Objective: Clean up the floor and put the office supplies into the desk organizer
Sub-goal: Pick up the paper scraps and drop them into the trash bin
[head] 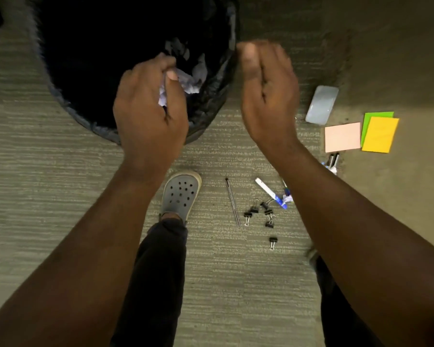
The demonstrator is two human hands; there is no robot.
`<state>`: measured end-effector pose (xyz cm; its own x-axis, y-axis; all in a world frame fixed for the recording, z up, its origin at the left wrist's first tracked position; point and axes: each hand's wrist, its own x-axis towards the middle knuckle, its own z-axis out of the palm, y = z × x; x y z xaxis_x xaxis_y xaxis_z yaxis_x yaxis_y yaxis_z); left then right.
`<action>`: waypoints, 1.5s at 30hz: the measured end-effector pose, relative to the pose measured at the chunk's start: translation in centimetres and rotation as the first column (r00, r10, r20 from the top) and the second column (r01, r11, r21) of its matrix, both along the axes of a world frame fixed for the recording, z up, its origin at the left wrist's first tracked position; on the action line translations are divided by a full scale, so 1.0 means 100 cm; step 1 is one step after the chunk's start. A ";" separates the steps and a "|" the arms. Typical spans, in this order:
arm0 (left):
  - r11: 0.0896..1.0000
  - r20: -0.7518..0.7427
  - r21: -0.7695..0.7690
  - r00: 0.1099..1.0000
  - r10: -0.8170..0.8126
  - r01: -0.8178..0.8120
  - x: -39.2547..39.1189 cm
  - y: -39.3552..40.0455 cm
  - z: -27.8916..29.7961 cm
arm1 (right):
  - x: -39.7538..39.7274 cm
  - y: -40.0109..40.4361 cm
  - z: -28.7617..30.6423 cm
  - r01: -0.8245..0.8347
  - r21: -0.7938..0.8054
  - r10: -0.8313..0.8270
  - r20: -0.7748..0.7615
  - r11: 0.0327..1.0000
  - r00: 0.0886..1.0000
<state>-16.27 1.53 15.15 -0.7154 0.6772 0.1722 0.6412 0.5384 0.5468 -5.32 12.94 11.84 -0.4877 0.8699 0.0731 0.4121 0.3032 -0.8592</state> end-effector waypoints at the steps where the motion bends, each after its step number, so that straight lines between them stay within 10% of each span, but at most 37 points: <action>1: 0.998 -0.001 0.033 0.999 -0.050 0.050 0.016 -0.001 -0.002 | 0.024 0.004 -0.008 0.062 -0.031 -0.061 0.051 0.998 0.997; 11: 0.922 0.369 -0.116 0.878 -0.305 0.370 0.156 0.002 -0.084 | 0.267 0.008 -0.107 0.429 -0.168 -0.258 0.589 0.888 0.765; 16: 0.673 0.556 -0.452 0.774 -0.301 0.586 0.206 0.007 -0.147 | 0.320 0.005 -0.141 0.507 -0.293 -0.105 0.780 0.811 0.617; 28: 0.233 0.595 -0.628 0.651 -0.472 0.742 0.302 0.024 -0.238 | 0.325 0.022 -0.219 -0.070 -0.230 0.227 0.777 0.971 0.587; 34: 0.294 0.540 -0.596 0.644 -0.542 0.747 0.306 0.013 -0.251 | 0.337 0.027 -0.232 0.006 -0.258 0.192 0.735 0.966 0.650; 45: 0.665 0.612 -0.338 0.692 -0.382 0.666 0.301 0.025 -0.242 | 0.347 0.012 -0.218 0.224 -0.246 -0.015 0.642 0.943 0.766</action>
